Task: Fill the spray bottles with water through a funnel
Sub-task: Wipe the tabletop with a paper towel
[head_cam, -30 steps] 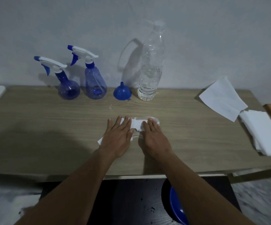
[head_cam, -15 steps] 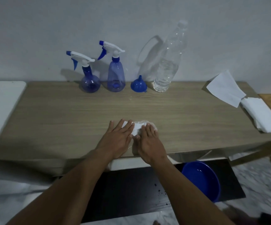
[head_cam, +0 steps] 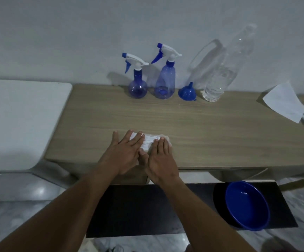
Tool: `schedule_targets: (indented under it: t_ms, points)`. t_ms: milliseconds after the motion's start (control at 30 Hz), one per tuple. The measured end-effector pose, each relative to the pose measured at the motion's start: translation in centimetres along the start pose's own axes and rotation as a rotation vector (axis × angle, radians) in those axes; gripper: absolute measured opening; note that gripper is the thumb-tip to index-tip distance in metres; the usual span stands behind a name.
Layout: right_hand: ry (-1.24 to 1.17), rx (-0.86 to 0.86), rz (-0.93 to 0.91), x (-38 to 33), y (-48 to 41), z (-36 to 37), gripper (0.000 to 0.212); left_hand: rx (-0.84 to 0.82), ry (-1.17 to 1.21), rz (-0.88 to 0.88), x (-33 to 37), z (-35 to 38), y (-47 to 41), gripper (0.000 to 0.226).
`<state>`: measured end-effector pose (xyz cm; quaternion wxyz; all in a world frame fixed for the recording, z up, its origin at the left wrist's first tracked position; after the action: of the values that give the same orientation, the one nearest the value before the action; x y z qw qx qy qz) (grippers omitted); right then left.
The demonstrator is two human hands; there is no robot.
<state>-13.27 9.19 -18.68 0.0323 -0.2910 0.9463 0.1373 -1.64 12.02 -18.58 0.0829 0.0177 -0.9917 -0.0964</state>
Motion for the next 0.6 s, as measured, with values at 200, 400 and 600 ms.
schedule_targets:
  t_ms: [200, 400, 600]
  points:
    - [0.031, -0.003, -0.020, -4.6, -2.0, -0.1, 0.123, 0.034, 0.036, -0.106, -6.6, -0.4, 3.2, 0.060]
    - [0.018, 0.011, -0.136, -7.3, -2.3, -0.3, 0.085, 0.028, 0.029, -0.168, -7.7, 0.2, 4.2, 0.062]
    - [0.044, -0.024, -0.396, -9.3, -1.7, 0.6, 0.072, 0.023, 0.052, -0.190, -7.3, 0.7, 4.8, 0.064]
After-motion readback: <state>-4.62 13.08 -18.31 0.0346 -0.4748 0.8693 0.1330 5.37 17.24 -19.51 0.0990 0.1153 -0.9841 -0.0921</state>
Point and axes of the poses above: each hand's wrist, its own y-axis away from the middle knuckle, its own z-axis out of the palm, x = y × z, the point moved 8 cm from there along -y, towards the middle knuckle, and after that the axes turned 9 degrees about y, right-handed, at the moved point
